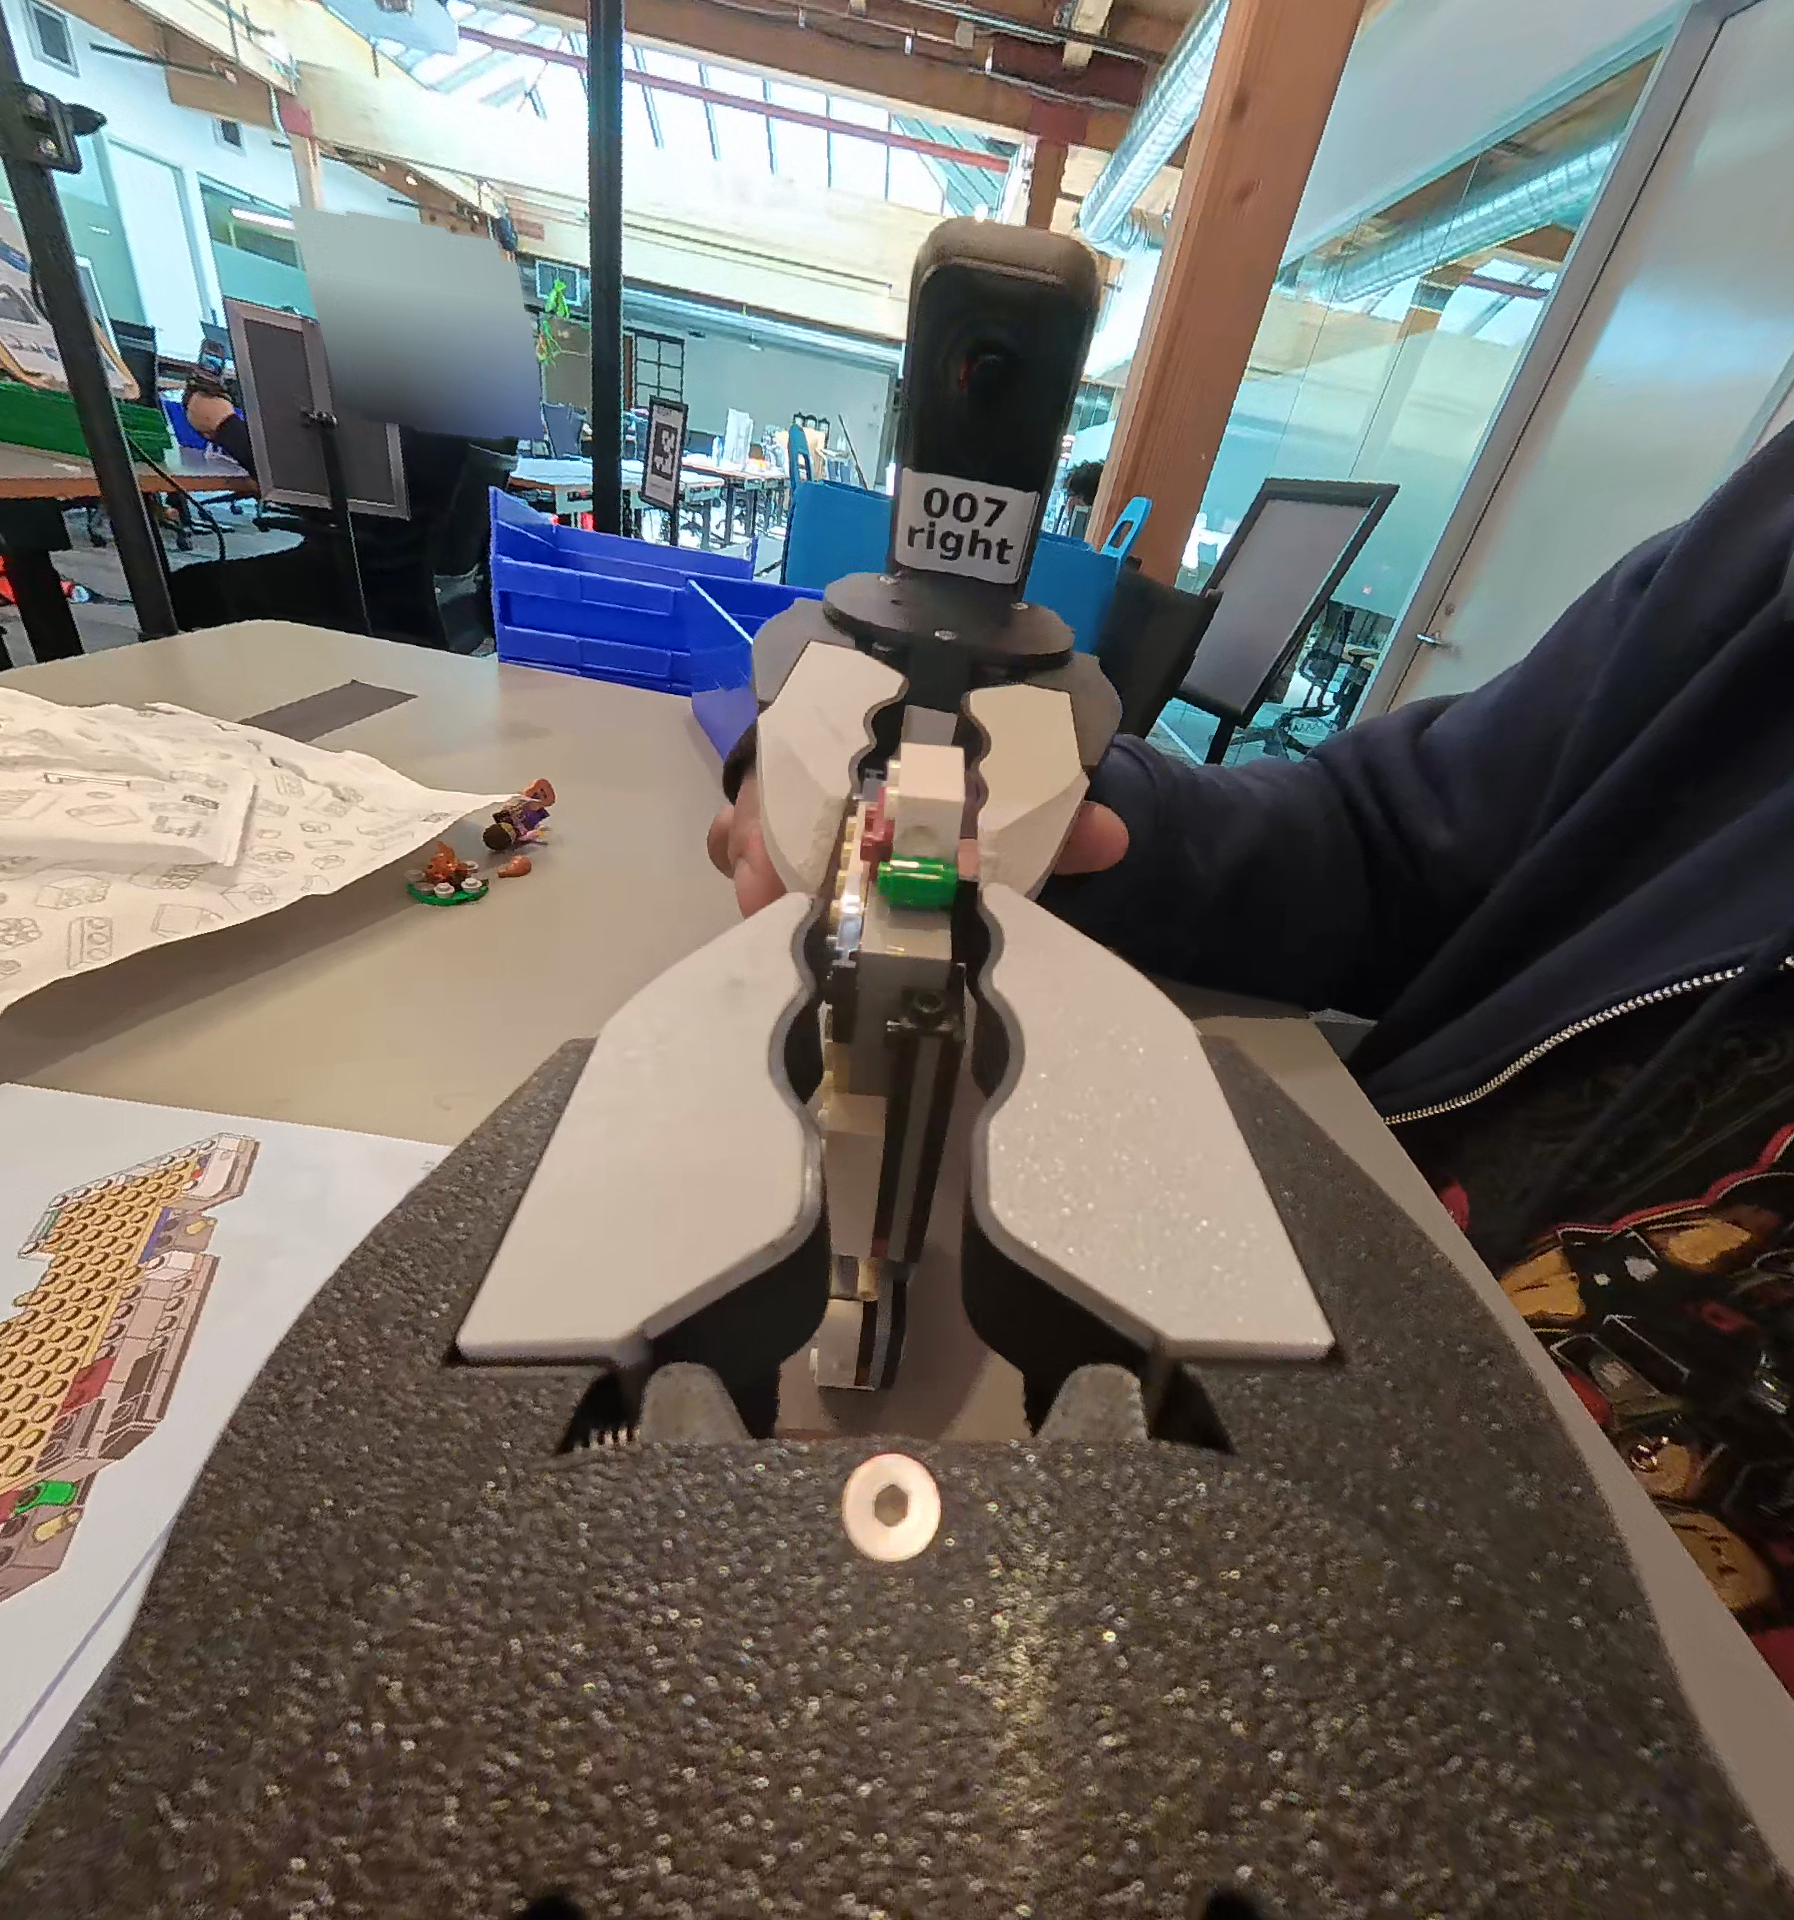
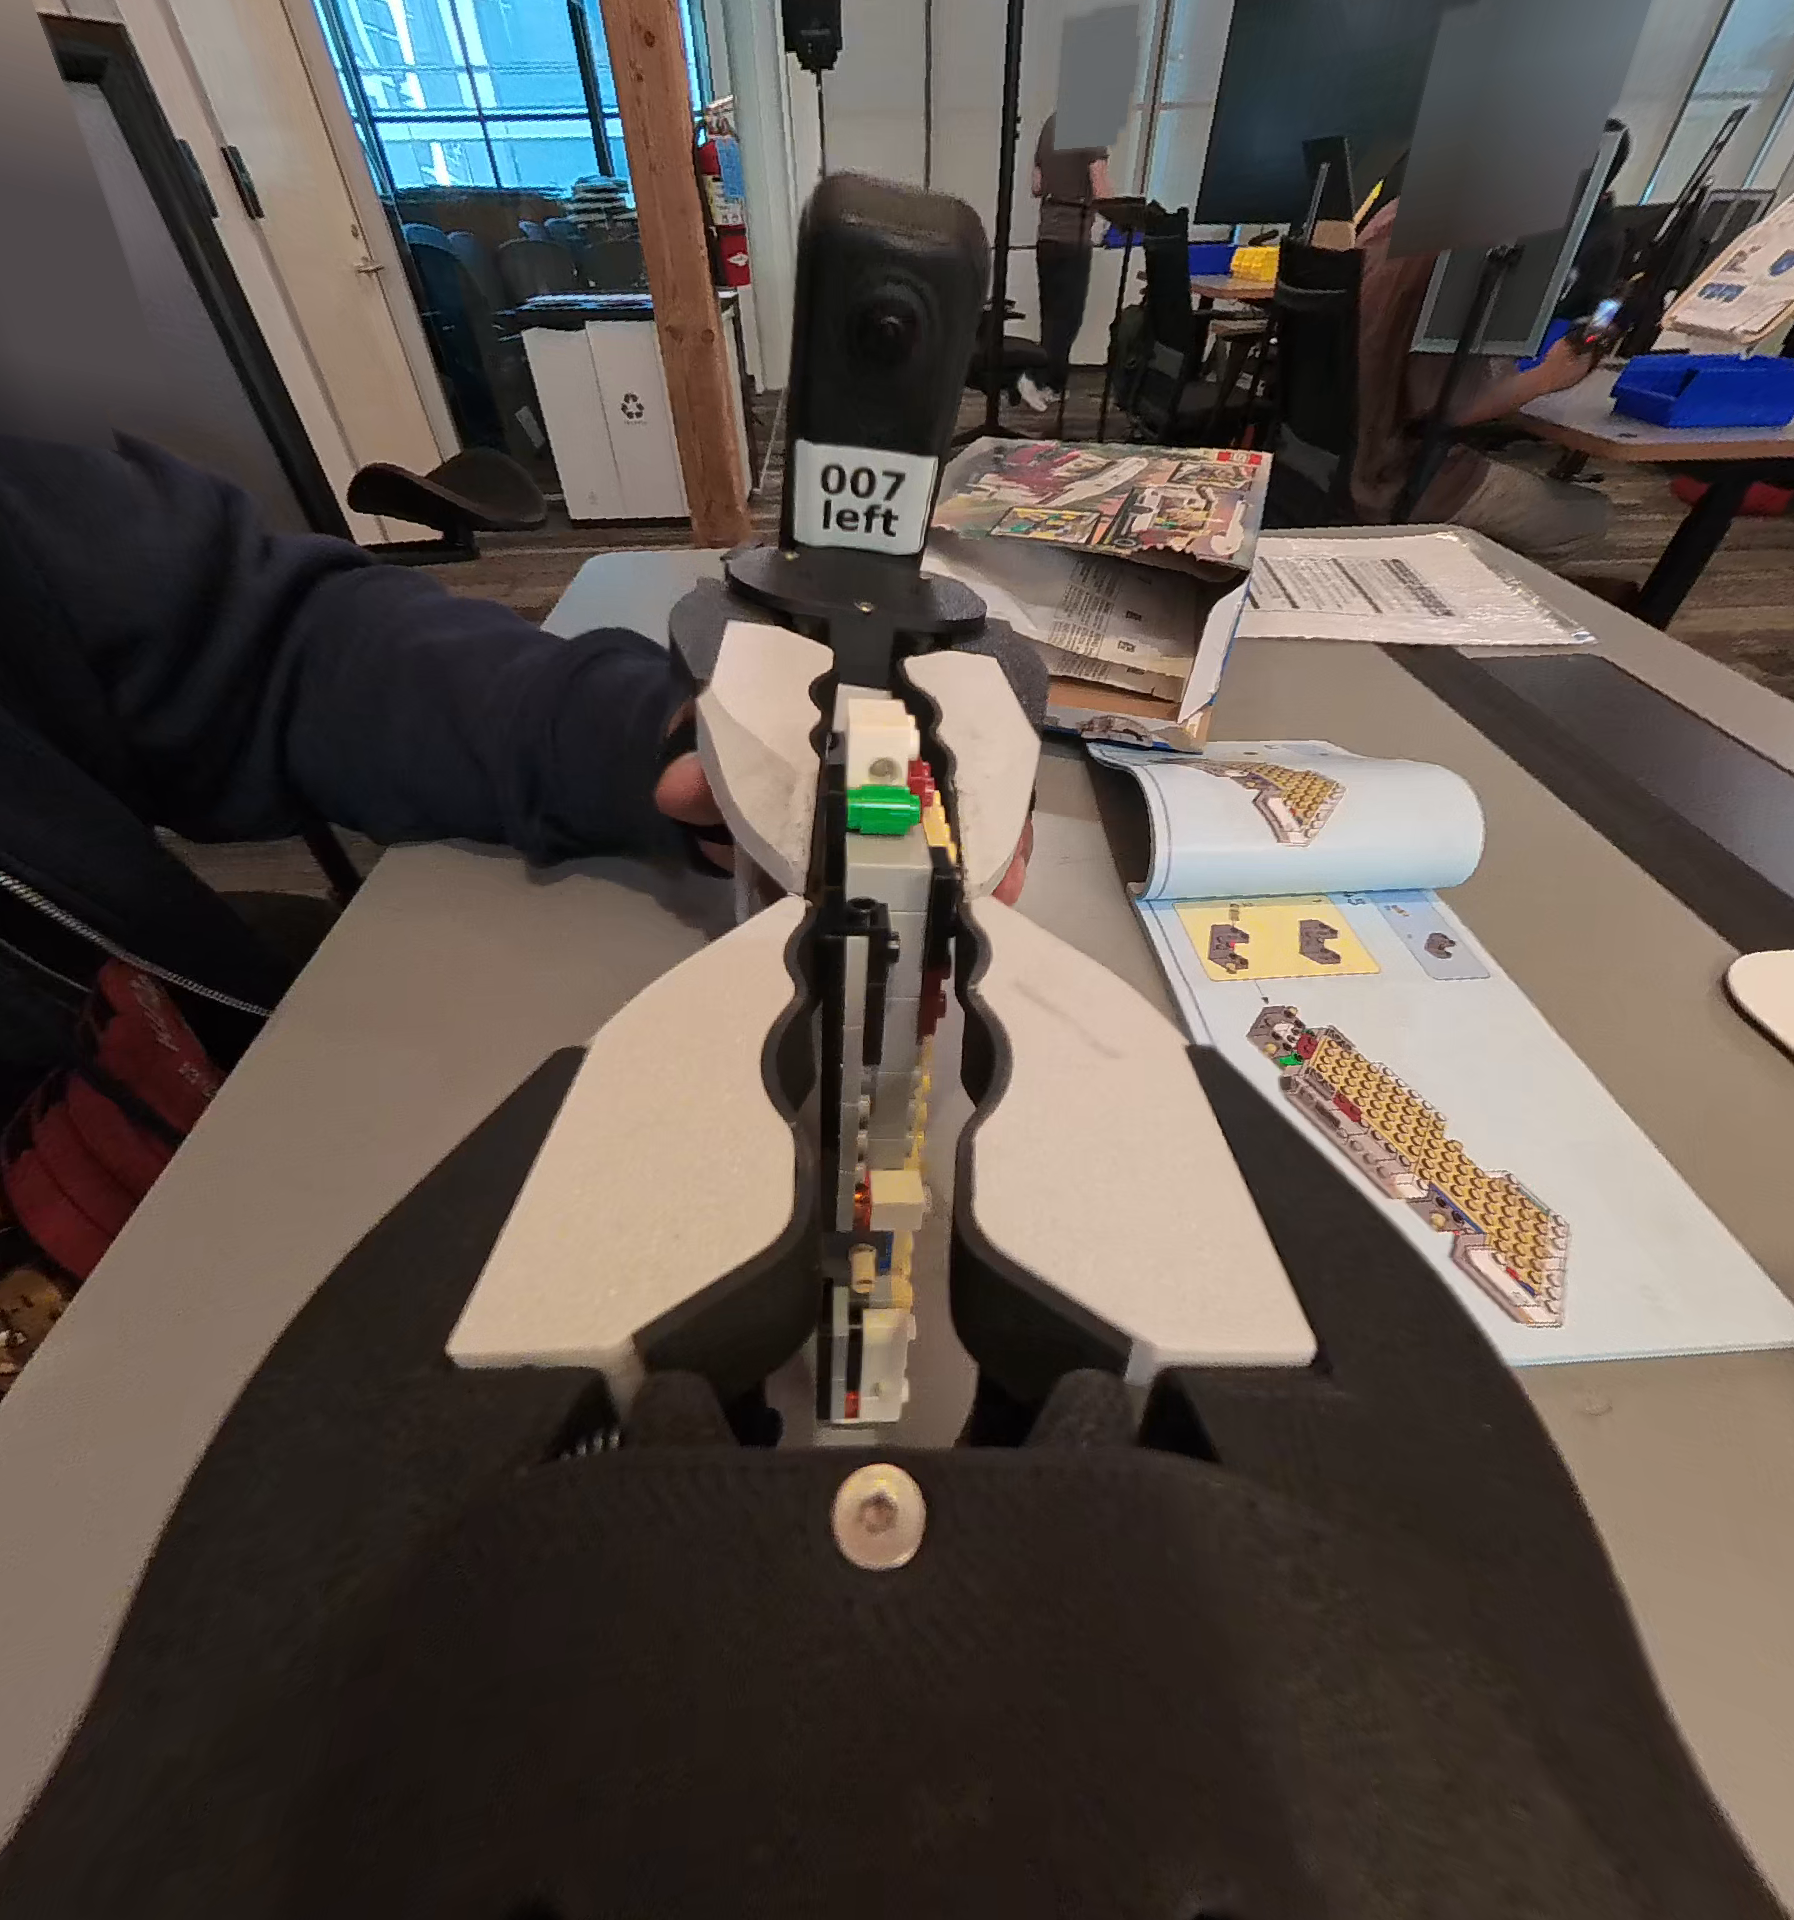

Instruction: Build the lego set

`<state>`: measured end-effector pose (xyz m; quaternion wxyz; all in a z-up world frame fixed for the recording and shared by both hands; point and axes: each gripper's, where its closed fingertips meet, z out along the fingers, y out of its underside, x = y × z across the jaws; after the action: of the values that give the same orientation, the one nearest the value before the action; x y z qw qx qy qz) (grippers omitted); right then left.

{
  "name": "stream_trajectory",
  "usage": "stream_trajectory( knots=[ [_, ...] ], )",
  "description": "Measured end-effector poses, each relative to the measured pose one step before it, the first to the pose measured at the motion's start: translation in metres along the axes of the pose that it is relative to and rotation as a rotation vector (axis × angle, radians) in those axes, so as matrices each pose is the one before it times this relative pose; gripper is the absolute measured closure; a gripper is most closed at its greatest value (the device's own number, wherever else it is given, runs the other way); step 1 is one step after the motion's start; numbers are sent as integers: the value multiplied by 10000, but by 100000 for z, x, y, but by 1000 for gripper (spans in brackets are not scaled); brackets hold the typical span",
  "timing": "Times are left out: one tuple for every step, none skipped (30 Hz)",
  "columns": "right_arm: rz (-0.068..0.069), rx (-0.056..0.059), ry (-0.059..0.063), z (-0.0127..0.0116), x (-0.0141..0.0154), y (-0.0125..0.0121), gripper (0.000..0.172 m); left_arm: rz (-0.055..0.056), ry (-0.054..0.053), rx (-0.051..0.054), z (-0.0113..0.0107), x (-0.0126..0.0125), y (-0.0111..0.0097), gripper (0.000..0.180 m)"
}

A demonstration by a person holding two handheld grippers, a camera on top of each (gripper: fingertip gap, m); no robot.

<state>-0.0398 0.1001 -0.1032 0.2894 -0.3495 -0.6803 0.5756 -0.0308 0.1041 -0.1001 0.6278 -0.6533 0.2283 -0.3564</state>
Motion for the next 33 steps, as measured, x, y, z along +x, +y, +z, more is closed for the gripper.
stream_trajectory(
  knots=[
    [-93,97,91,-161,66,-208,148,49,-39,20,-70,-68,-16,156],
    [-71,112,84,-228,78,-249,146,72,-80,22,-88,-111,-36,156],
    [-48,115,66,-229,63,-255,145,85,-102,14,-86,-128,-32,156],
    [-37,91,48,-210,43,-203,145,109,-104,-16,-78,-131,-20,157],
    [-45,63,30,-159,-14,-128,145,156,-87,-41,-37,-73,4,157],
    [-58,23,1,-95,-81,-40,144,192,-52,-64,-24,14,41,157],
    [-56,-23,-24,-20,-142,56,143,204,-30,-77,9,74,59,157],
    [-50,-100,-22,47,-138,191,143,202,12,-79,34,142,79,157],
    [-71,-154,-7,98,-126,256,143,178,59,-43,32,206,6,157],
    [-109,-141,-17,115,-171,250,142,175,53,-64,54,204,38,157],
    [-127,-128,-23,122,-179,218,142,183,53,-73,42,206,35,157],
    [-134,-140,-2,110,-161,216,143,171,46,-69,38,198,15,157],
    [-158,-130,26,76,-122,182,147,157,59,-60,16,195,8,157],
    [-167,-58,17,33,-138,62,150,140,1,-75,20,116,12,157],
    [-127,0,29,-20,-105,-14,150,125,18,-80,1,133,16,157],
    [-88,-10,23,-30,-67,-4,150,129,-11,-78,29,91,11,157],
    [-67,0,15,-27,-51,-1,150,162,-22,-57,26,103,-3,157],
    [-62,10,11,-29,-45,0,150,150,-53,-64,54,61,-9,156],
    [-37,14,-9,-16,-69,-5,150,114,-44,-50,45,54,-56,156],
    [-16,14,-23,10,-69,-16,150,89,-19,-26,46,88,-98,156],
    [-27,13,-5,3,-45,-4,150,64,-37,-37,50,40,-71,156],
    [-32,12,3,14,-32,-16,150,40,-36,-56,50,18,-24,156],
    [-21,9,-8,16,-26,-8,150,12,-1,-67,42,45,35,156],
    [-9,13,-14,8,-28,-9,150,-20,25,-36,29,42,22,156],
    [5,23,-14,9,-9,-6,150,-59,30,0,12,25,6,156],
    [18,28,-10,13,-13,-12,150,-89,32,17,11,24,7,156],
    [14,19,-4,7,-3,-1,150,-92,27,19,33,11,3,156],
    [4,8,1,29,1,-5,150,-74,13,20,35,7,-3,156],
    [-6,-2,5,14,-12,-15,150,-66,3,-1,56,7,20,156],
    [-26,-8,0,28,-29,-5,150,-63,11,-2,70,58,8,155],
    [-36,-11,-5,23,-43,-2,150,-52,33,23,74,92,-25,155],
    [-27,-8,7,0,-14,2,150,-60,11,20,49,48,-29,155],
    [-2,-3,19,12,24,0,150,-47,-31,13,14,-57,-25,156]
  ],
)
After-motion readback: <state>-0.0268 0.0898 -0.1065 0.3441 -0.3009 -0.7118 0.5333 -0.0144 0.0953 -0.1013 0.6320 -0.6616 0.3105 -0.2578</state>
